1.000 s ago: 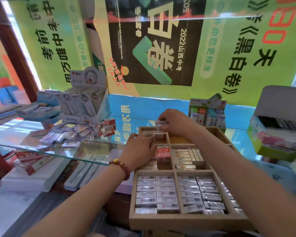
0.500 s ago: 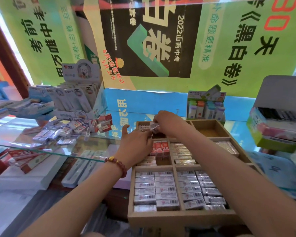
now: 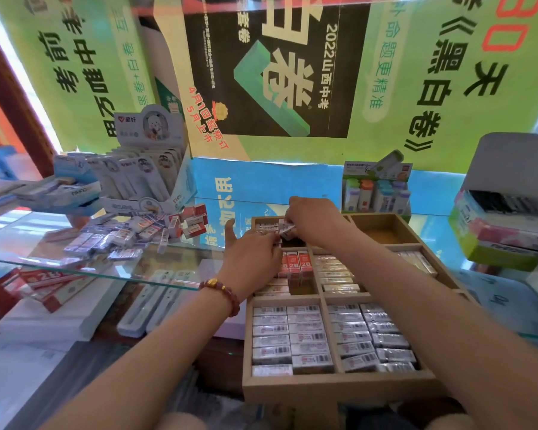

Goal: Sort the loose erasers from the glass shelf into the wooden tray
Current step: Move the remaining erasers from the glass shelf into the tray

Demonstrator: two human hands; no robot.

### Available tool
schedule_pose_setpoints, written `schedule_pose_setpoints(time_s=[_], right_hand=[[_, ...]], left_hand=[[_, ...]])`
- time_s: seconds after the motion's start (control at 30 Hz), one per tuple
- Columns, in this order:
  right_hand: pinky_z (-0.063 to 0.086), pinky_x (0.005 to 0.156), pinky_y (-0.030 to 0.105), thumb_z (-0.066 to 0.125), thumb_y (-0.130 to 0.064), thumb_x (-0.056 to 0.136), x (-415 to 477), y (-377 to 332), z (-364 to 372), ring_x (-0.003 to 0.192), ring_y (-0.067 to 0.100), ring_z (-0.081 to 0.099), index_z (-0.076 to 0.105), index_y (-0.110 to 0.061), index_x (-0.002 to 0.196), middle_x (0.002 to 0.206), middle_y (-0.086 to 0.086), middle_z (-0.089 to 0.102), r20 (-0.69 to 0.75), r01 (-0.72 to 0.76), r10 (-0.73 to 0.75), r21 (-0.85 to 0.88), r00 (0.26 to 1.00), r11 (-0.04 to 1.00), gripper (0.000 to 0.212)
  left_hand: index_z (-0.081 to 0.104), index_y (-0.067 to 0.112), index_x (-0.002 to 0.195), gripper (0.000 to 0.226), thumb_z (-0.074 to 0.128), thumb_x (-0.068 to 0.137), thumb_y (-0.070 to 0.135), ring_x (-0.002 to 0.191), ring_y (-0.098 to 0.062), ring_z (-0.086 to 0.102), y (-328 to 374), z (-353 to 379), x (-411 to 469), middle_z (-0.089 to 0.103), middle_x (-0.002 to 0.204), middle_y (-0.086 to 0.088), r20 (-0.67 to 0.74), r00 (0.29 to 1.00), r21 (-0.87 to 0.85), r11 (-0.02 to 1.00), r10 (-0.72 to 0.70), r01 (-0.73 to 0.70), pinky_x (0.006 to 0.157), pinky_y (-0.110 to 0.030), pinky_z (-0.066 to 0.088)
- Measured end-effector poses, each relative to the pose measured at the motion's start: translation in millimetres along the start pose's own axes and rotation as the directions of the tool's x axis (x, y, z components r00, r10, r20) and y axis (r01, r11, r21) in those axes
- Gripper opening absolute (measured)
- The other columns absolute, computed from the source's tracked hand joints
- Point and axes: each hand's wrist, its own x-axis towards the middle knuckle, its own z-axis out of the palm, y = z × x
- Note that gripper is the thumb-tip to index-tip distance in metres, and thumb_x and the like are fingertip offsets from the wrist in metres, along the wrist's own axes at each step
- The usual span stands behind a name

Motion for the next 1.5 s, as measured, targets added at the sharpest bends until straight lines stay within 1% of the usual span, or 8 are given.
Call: schedule_pose_setpoints(time_s=[0.1,0.23,0.33,0.43,0.63,0.77,0.93,1.5], right_hand=[[0.038,0.063,0.03,0.052,-0.005,0.092,-2,1,-1,0.093,0.023,0.061,0.062,-0.013,0.116,0.112,0.004,0.054,-0.003,0.006,-0.006,-0.007,1.0,1.0,0.028],[0.041,0.071,0.032,0.049,-0.009,0.094,-4,6,-1,0.105,0.025,0.058,0.054,-0.021,0.131,0.122,0.003,0.053,0.028,0.031,-0.035,0.115,0.999,0.993,0.039],[0.042,0.072,0.031,0.049,-0.015,0.096,-5,10,2,0.104,0.024,0.057,0.053,-0.027,0.129,0.122,0.003,0.049,0.032,0.007,-0.014,0.211,0.999,0.978,0.035],[0.044,0.071,0.032,0.053,-0.021,0.095,-5,11,7,0.097,0.025,0.058,0.054,-0.019,0.123,0.121,0.006,0.044,0.019,0.034,-0.042,0.308,0.999,0.951,0.028],[0.041,0.071,0.029,0.048,-0.028,0.096,-6,14,10,0.094,0.021,0.058,0.049,-0.016,0.12,0.112,0.004,0.06,-0.034,0.054,-0.046,0.289,0.998,0.956,0.027],[0.041,0.078,0.03,0.049,-0.027,0.096,-2,27,0,0.102,0.021,0.055,0.056,-0.021,0.123,0.117,0.003,0.055,-0.113,0.082,-0.044,0.352,0.993,0.933,0.028],[0.046,0.088,0.034,0.048,-0.012,0.096,-1,17,5,0.107,0.022,0.057,0.059,-0.02,0.124,0.124,0.002,0.053,0.023,0.078,-0.091,0.328,0.996,0.941,0.032],[0.04,0.095,0.029,0.046,-0.006,0.095,-9,6,27,0.114,0.021,0.053,0.062,-0.009,0.122,0.128,0.007,0.056,-0.056,-0.032,0.085,0.619,0.995,0.785,0.031]], left_hand=[[0.057,0.025,0.121,0.039,0.028,0.095,0.028,0.118,-0.014,0.049,0,-1,0,0.062,0.118,0.004,0.008,1.0,0.004,1.0,0.004,-0.004,0.111,-0.052,-0.01],[0.057,0.025,0.122,0.038,0.028,0.096,0.028,0.121,-0.014,0.047,0,-2,-1,0.061,0.121,0.005,0.011,1.0,-0.01,1.0,0.001,-0.001,0.111,-0.052,-0.01],[0.056,0.025,0.121,0.038,0.028,0.095,0.027,0.12,-0.014,0.047,-1,-2,-1,0.061,0.119,0.003,0.017,1.0,-0.01,1.0,-0.003,0.003,0.111,-0.052,-0.009],[0.056,0.025,0.121,0.038,0.028,0.096,0.028,0.121,-0.014,0.047,-1,-1,-1,0.061,0.119,0.004,0.019,1.0,-0.007,1.0,-0.011,0.011,0.111,-0.053,-0.009],[0.053,0.027,0.126,0.039,0.028,0.096,0.029,0.122,-0.014,0.046,-1,-1,-1,0.061,0.12,0.004,0.021,1.0,-0.004,1.0,-0.007,0.007,0.112,-0.054,-0.007],[0.05,0.026,0.131,0.041,0.028,0.096,0.03,0.126,-0.014,0.044,-2,0,0,0.058,0.127,0.004,0.02,1.0,-0.007,1.0,-0.012,0.012,0.111,-0.054,-0.008],[0.052,0.027,0.126,0.039,0.028,0.096,0.029,0.122,-0.015,0.046,-1,0,0,0.06,0.121,0.003,0.027,0.999,-0.016,1.0,-0.017,0.018,0.111,-0.054,-0.006],[0.051,0.021,0.121,0.035,0.028,0.096,0.027,0.12,-0.016,0.047,2,0,-2,0.059,0.117,0.0,0.026,0.999,-0.031,0.999,-0.041,0.042,0.112,-0.054,-0.006]])
